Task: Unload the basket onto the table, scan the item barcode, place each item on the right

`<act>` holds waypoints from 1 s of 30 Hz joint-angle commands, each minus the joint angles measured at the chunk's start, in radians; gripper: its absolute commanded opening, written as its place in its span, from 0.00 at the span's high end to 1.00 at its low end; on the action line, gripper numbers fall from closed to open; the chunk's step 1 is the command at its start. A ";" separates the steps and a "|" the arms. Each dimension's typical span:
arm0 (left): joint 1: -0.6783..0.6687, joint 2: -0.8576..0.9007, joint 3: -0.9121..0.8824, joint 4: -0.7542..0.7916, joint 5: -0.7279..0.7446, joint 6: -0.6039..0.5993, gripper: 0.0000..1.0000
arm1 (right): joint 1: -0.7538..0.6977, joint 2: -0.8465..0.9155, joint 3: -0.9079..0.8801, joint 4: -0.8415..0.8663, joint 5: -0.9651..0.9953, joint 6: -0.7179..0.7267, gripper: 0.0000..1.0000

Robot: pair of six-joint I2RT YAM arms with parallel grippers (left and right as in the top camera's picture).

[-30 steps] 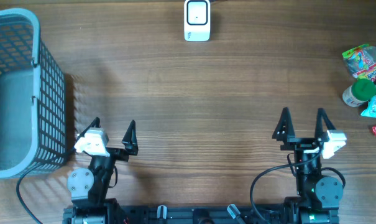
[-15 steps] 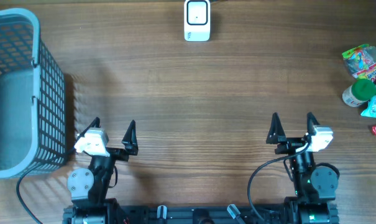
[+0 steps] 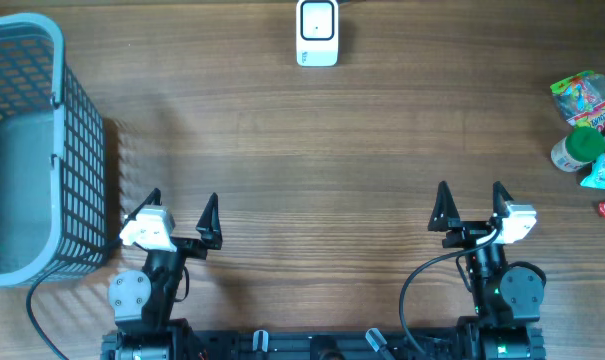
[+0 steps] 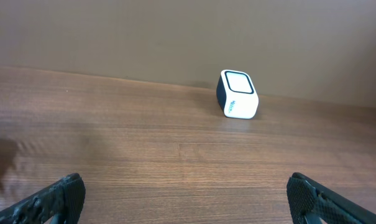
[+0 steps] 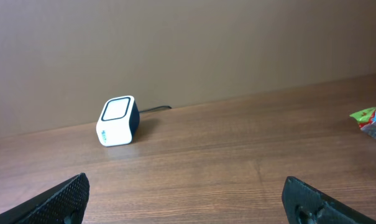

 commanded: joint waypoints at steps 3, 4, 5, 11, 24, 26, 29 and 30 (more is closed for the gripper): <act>0.005 -0.002 -0.008 0.001 -0.006 0.001 0.00 | -0.004 -0.009 -0.001 0.002 -0.015 0.010 0.00; 0.005 -0.002 -0.008 0.001 -0.006 0.001 0.00 | -0.004 -0.009 -0.001 0.002 -0.015 0.011 0.01; 0.005 -0.002 -0.008 0.001 -0.006 0.001 0.00 | -0.004 -0.009 -0.001 0.002 -0.015 0.011 0.00; 0.002 -0.002 -0.008 0.001 -0.006 0.002 0.00 | -0.004 -0.009 -0.001 0.002 -0.015 0.011 0.00; -0.106 -0.003 -0.034 0.039 -0.179 0.002 0.00 | -0.004 -0.009 -0.001 0.002 -0.015 0.011 0.00; -0.111 -0.010 -0.034 0.037 -0.193 0.002 0.00 | -0.004 -0.009 -0.001 0.002 -0.015 0.011 0.00; -0.111 -0.013 -0.034 0.036 -0.195 0.002 0.00 | -0.004 -0.009 -0.001 0.002 -0.015 0.011 0.00; -0.111 -0.013 -0.034 0.036 -0.195 0.002 0.00 | -0.004 -0.009 -0.001 0.002 -0.015 0.011 0.00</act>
